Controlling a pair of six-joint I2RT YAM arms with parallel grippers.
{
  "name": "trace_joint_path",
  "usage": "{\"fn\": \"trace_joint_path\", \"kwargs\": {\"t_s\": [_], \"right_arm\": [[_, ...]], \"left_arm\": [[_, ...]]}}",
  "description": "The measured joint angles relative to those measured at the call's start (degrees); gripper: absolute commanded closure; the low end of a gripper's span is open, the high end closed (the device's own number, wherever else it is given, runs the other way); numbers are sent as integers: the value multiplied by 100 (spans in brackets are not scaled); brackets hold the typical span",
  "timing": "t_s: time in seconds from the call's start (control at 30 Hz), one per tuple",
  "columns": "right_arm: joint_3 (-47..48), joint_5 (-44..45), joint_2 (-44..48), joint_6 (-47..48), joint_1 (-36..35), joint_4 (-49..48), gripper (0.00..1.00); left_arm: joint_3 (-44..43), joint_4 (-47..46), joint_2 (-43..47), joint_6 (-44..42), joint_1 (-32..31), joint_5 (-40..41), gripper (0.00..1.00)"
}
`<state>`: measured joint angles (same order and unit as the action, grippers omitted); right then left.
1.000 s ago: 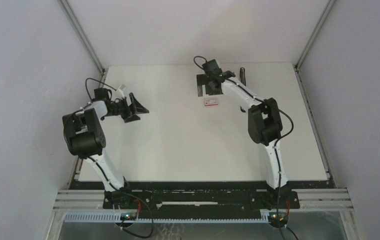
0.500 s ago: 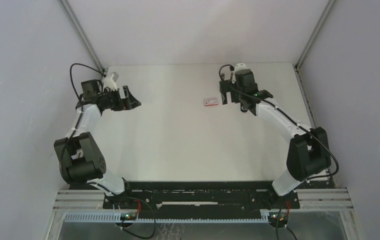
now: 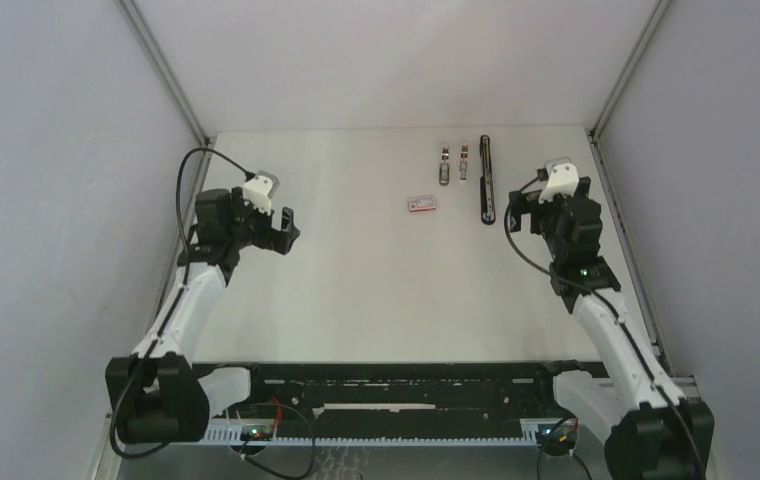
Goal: Unload the staples from the stapler
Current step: Reset both arms
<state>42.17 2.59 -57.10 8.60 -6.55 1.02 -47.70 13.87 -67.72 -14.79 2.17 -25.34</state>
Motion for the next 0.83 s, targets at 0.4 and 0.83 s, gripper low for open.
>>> {"fn": "trace_joint_path", "kwargs": {"t_s": [0.4,0.83], "right_arm": [[-1338,-494,2262,649,319,339,0],[-1679,-527,3263,616,319,953,0]], "left_arm": [[1829,-986,2024,15,-280,1421,0],[2304,-1099,3571,39,-280,1576,0]]}}
